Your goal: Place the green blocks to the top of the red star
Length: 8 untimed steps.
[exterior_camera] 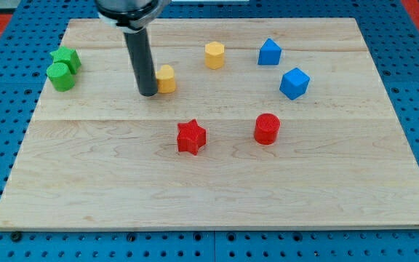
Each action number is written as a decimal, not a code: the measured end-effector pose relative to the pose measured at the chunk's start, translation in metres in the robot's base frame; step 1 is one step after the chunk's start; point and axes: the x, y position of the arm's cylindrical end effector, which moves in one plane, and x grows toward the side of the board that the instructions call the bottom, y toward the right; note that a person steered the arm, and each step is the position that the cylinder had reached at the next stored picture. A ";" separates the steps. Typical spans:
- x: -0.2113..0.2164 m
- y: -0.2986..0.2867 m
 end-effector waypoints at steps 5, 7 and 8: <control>0.029 -0.210; -0.021 -0.210; -0.048 -0.209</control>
